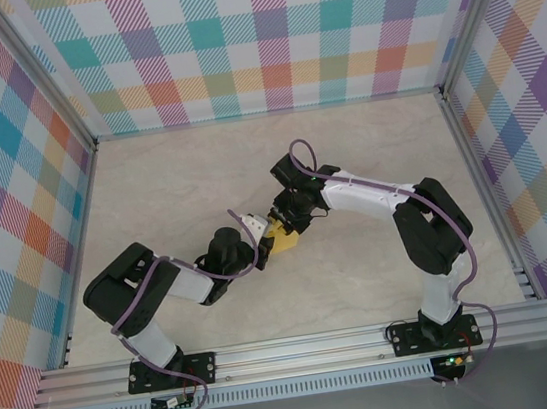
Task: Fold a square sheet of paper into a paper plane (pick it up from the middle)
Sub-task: Fourth fold the wing at the center of the table.
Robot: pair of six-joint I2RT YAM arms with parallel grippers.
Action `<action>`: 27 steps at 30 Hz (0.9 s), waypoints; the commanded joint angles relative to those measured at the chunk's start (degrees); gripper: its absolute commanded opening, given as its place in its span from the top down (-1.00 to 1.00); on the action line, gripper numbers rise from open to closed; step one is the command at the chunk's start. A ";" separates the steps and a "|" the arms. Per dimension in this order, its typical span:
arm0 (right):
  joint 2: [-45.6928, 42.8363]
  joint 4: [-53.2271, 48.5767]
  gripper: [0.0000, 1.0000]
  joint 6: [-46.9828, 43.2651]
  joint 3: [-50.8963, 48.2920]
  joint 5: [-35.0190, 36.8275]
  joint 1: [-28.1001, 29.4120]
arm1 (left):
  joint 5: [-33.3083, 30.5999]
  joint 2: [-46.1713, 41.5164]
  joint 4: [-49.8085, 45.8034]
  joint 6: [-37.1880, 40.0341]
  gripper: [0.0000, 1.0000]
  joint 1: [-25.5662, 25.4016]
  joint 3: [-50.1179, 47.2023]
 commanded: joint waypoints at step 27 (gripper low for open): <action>-11.53 31.90 0.27 -40.05 -26.83 -4.17 -8.11 | 7.79 9.66 7.17 -8.40 0.99 2.21 8.87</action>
